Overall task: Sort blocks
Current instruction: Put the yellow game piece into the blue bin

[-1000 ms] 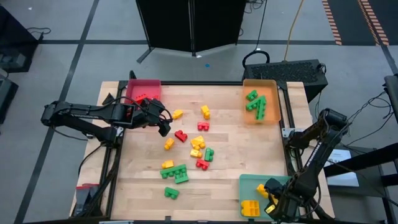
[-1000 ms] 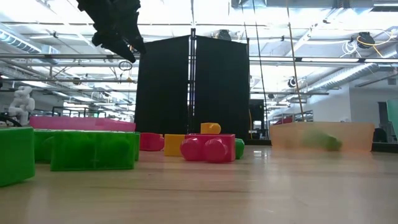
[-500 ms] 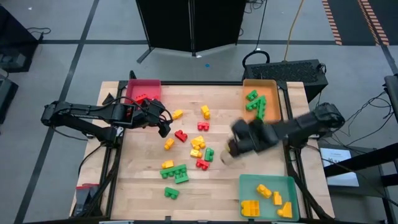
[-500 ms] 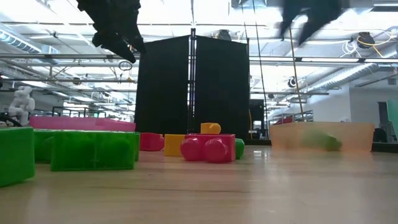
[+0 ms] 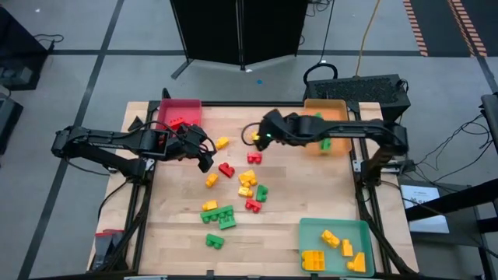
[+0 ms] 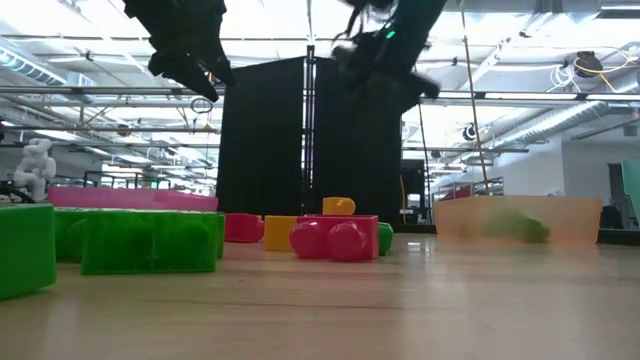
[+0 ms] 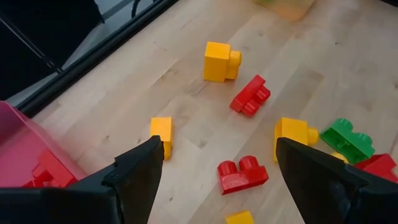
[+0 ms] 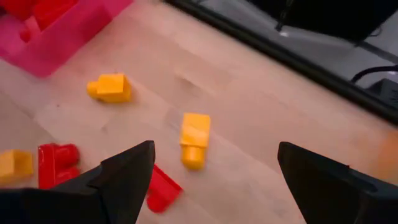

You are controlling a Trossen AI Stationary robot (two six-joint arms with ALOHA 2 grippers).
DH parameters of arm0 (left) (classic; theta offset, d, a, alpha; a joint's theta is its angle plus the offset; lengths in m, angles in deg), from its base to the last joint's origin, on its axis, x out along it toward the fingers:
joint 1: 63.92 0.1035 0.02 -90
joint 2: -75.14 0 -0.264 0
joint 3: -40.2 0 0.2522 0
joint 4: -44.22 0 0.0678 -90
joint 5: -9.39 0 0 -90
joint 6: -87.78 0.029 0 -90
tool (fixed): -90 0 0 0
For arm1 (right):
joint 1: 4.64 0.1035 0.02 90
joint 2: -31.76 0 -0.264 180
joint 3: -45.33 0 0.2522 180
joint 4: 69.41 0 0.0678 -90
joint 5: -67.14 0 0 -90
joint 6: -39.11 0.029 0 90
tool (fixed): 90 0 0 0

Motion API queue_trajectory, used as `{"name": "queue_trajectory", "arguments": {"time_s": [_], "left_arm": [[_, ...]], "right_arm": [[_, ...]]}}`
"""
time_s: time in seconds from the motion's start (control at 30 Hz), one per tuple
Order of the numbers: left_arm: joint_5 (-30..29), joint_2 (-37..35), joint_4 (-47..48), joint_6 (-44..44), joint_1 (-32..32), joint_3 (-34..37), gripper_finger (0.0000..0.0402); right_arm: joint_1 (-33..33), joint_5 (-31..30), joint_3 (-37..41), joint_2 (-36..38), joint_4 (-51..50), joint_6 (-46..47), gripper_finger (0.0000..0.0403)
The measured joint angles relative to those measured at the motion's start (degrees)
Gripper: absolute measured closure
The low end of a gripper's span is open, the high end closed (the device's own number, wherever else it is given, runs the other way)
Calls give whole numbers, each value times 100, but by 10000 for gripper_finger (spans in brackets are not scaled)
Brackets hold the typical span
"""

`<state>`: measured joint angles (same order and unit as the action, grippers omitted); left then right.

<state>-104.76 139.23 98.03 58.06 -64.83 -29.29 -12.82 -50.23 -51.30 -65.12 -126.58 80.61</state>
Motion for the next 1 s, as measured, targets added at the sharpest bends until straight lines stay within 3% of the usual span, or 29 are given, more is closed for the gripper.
{"name": "queue_trajectory", "arguments": {"time_s": [0.17, 0.4, 0.83, 1.0], "left_arm": [[4, 0, 11, 0, 0, 0, 91], [61, 0, 158, -2, 0, 0, 91], [121, 0, 205, -2, 0, 0, 91], [121, 0, 203, 0, 0, 0, 91]], "right_arm": [[-240, 509, 0, -750, 947, -126, 66], [-366, 513, 2, -1516, 1464, 74, 66], [-535, 529, 2, -2107, 1557, 261, 68], [-578, 627, 1, -2175, 1628, 278, 106]]}}
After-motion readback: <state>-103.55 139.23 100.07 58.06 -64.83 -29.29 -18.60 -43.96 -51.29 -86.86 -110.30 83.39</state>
